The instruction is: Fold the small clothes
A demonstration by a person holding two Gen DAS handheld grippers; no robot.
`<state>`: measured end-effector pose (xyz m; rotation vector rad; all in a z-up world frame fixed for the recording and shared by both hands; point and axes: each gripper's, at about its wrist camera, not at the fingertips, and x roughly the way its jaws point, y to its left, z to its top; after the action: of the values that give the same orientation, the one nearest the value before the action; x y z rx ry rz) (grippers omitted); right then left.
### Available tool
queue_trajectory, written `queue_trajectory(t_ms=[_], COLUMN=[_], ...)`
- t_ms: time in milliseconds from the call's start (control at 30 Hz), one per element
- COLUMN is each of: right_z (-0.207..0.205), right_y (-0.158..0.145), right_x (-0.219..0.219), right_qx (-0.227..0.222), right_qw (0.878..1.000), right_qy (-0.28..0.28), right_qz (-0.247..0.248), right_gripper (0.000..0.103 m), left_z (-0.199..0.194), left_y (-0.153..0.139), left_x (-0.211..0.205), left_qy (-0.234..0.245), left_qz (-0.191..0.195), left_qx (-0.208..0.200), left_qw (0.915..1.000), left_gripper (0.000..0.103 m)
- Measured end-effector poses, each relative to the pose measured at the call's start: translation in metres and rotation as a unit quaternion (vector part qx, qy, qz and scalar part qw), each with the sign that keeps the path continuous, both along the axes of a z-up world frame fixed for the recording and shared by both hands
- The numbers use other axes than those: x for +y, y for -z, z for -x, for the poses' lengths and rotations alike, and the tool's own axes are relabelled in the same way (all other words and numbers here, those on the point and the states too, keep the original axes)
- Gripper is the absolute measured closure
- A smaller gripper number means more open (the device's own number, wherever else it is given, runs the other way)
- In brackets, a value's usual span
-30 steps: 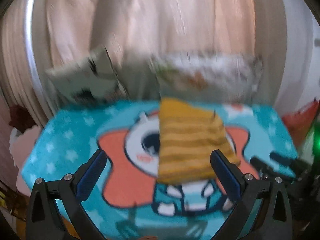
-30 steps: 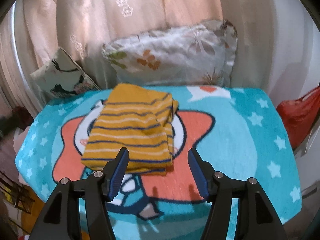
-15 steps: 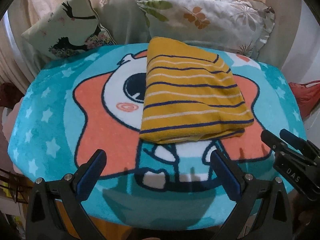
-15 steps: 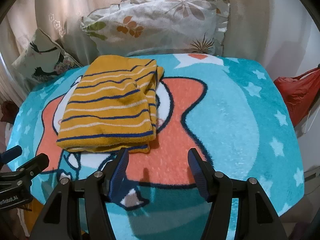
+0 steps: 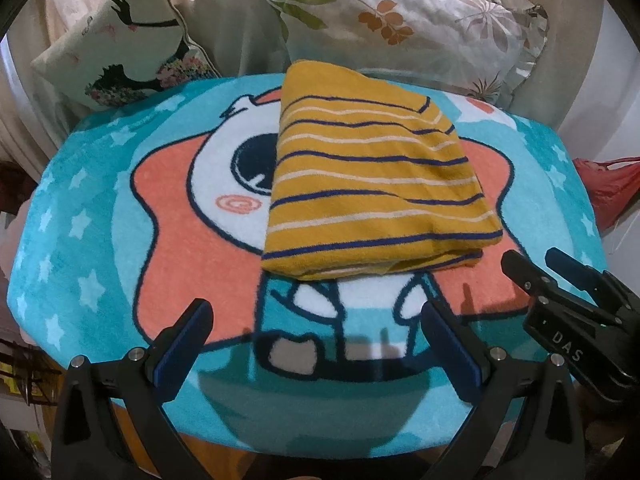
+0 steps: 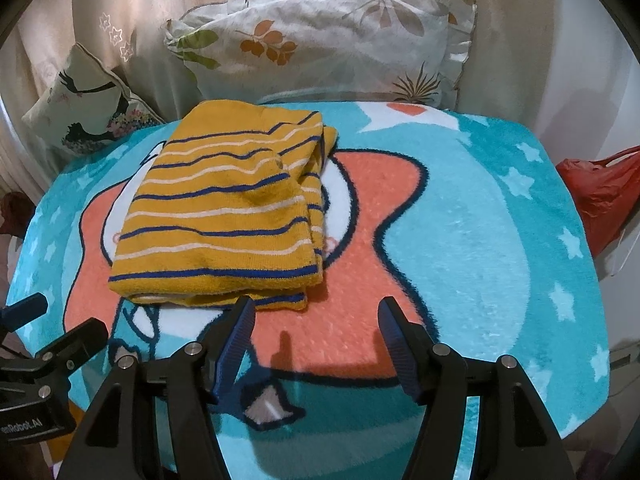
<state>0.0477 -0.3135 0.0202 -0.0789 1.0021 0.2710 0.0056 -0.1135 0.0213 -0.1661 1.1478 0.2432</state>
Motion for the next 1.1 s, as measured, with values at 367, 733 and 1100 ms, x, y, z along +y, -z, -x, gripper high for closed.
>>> queue_trajectory(t_ms=[367,733,1100], right_z=[-0.002,0.004,0.009], right_y=[0.005,0.004,0.005], right_x=[-0.008,-0.013,-0.011], right_qx=[0.006,0.003,0.009], right_qw=[1.0,1.0,1.0], right_qy=[0.005,0.01,0.012], right_qz=[0.005,0.014,0.023], right_gripper=[0.034,0.033,0.031], left_z=[-0.001,0.001,0.009], left_y=[0.004,0.008,0.012], left_x=[-0.007,-0.014,-0.006], left_qy=[0.001,0.005,-0.01], left_qz=[0.01,0.019,0.031], left_qx=[0.008,0.016,0.024], left_qw=[0.9999,0.9997,0.9992], left_gripper=[0.0,0.0,0.0])
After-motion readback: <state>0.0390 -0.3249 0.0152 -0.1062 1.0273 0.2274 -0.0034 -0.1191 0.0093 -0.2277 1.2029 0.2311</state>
